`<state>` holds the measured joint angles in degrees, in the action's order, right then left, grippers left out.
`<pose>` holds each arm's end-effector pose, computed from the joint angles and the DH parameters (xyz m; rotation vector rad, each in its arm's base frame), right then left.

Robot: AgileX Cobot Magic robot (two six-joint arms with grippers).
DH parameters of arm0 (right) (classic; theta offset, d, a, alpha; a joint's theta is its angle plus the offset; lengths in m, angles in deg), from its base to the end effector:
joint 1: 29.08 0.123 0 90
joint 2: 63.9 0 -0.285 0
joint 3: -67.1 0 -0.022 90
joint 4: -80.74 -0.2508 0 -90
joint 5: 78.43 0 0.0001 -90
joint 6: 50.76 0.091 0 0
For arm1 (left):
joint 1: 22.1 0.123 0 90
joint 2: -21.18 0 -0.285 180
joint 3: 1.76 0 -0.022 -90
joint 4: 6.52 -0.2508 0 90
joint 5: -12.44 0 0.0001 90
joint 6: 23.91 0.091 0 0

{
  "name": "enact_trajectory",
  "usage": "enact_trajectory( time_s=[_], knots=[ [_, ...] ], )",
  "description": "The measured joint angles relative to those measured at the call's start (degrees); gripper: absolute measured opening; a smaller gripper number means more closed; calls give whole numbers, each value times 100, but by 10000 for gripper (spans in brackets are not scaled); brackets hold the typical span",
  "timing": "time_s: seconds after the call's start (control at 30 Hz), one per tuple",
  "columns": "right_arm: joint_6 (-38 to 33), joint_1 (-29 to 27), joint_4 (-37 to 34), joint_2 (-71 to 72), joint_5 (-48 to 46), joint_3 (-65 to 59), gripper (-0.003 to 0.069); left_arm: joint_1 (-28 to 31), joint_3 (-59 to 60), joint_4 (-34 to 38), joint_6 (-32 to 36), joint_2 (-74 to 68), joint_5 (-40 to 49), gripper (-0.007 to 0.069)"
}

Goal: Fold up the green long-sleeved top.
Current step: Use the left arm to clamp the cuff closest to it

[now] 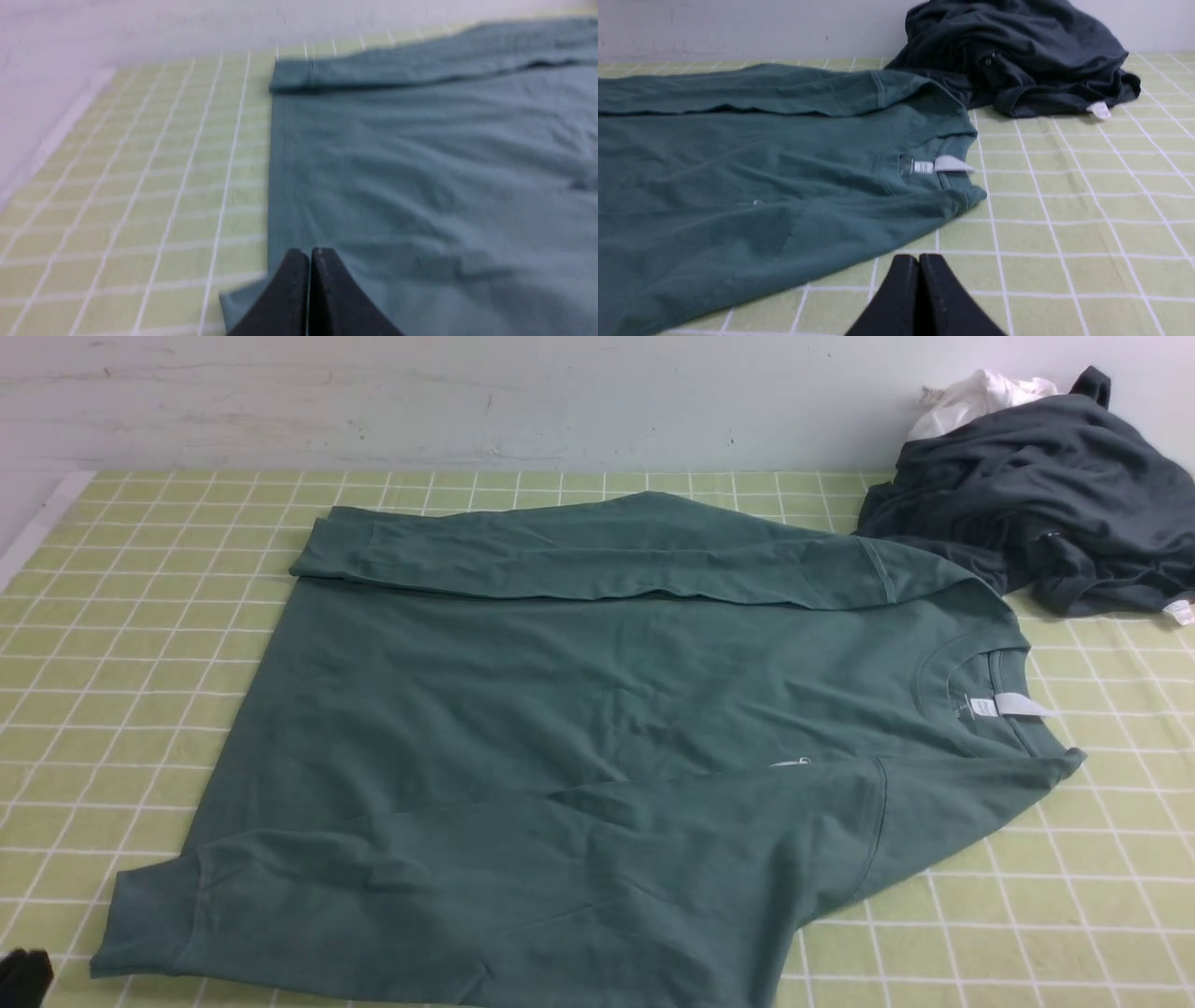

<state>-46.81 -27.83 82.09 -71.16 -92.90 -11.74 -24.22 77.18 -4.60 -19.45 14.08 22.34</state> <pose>0.0554 0.0007 0.1812 0.0256 1.7552 0.0444 0.0563 -0.0026 0.1880 0.0728 1.6728 0.0011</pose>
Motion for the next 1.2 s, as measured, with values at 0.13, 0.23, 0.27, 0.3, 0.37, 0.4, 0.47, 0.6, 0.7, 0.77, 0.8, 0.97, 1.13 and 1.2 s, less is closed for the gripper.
enact_trajectory(
  time_s=[0.13,0.23,0.27,0.3,0.37,0.4,0.47,0.6,0.7,0.77,0.8,0.97,1.13,1.2],
  knots=[
    [75,0,0,0,1990,0,-15,0,0,0,0,0,-1530,-4],
    [287,0,0,0,3585,0,-15,0,0,8,-52,0,-2666,-4],
    [358,0,-10,0,4066,0,-15,0,0,20,-172,0,-3139,-4],
    [438,0,-33,0,4438,0,-15,0,0,29,-367,0,-3647,-4],
    [641,0,-84,0,4797,0,-15,0,0,60,-768,0,-4511,-4],
    [722,0,-99,0,4908,0,-15,0,-6,68,-1057,0,-4799,-4],
    [1036,0,-105,0,5095,23,-15,0,-230,57,-1619,-24,-4982,-4],
    [1213,0,63,-320,4562,738,-15,0,-1431,-343,-2148,-491,-3914,-4],
    [1220,0,535,-1042,3317,2171,-15,0,-2953,-1087,-2221,-1369,-2354,-4],
    [1225,0,827,-1573,2437,2827,-15,0,-3503,-1483,-2236,-1956,-1626,-4],
    [1225,0,963,-1891,1944,3175,-15,0,-3759,-1649,-2265,-2288,-1249,-4],
    [1199,8,1169,-3183,-139,3967,-15,0,-4195,-1629,-2410,-3622,561,-4],
    [351,463,380,-4668,-2899,4012,-15,0,-4195,-720,-1957,-5268,2718,-4],
    [-251,756,-136,-5189,-3445,4012,-15,32,-4195,-471,-1741,-5889,3104,0]
  ],
)
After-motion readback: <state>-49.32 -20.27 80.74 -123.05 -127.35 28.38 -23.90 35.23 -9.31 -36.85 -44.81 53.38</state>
